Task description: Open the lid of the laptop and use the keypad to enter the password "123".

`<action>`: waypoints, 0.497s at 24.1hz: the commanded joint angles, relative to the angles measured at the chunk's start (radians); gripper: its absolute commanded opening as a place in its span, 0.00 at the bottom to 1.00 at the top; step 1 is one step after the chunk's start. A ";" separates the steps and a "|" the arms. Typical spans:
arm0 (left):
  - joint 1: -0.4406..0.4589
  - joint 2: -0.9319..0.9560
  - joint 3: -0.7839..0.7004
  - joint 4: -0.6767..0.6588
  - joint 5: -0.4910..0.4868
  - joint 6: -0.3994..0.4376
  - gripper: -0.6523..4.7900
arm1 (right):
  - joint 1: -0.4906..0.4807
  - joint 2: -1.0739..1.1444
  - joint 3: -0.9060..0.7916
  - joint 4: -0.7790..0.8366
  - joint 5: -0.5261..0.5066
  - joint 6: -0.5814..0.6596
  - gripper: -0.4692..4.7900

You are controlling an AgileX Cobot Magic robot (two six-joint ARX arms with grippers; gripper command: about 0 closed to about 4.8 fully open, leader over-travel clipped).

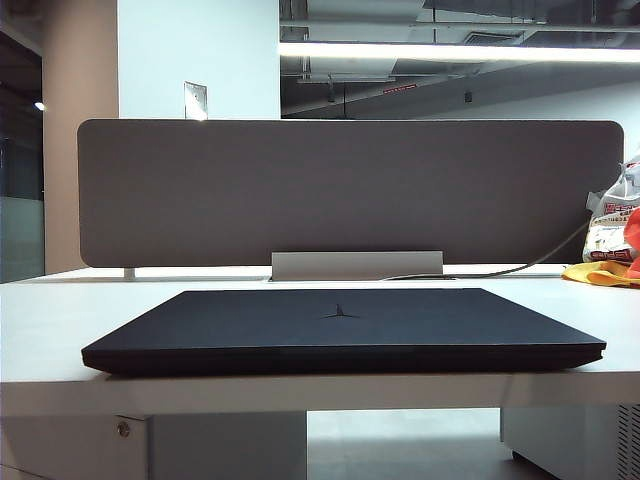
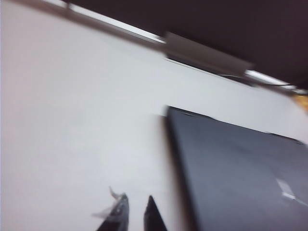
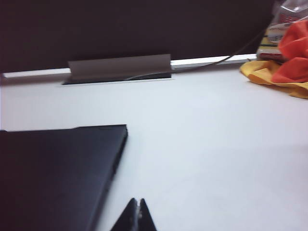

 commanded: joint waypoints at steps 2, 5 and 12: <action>-0.006 0.001 0.000 -0.033 0.152 -0.021 0.19 | 0.000 0.000 -0.004 0.021 -0.087 0.115 0.09; -0.034 0.006 0.004 -0.050 0.151 -0.027 0.14 | 0.000 0.000 -0.003 0.005 -0.095 0.160 0.09; -0.230 0.021 0.012 -0.084 0.093 -0.161 0.11 | 0.000 0.006 0.099 -0.134 -0.130 0.212 0.08</action>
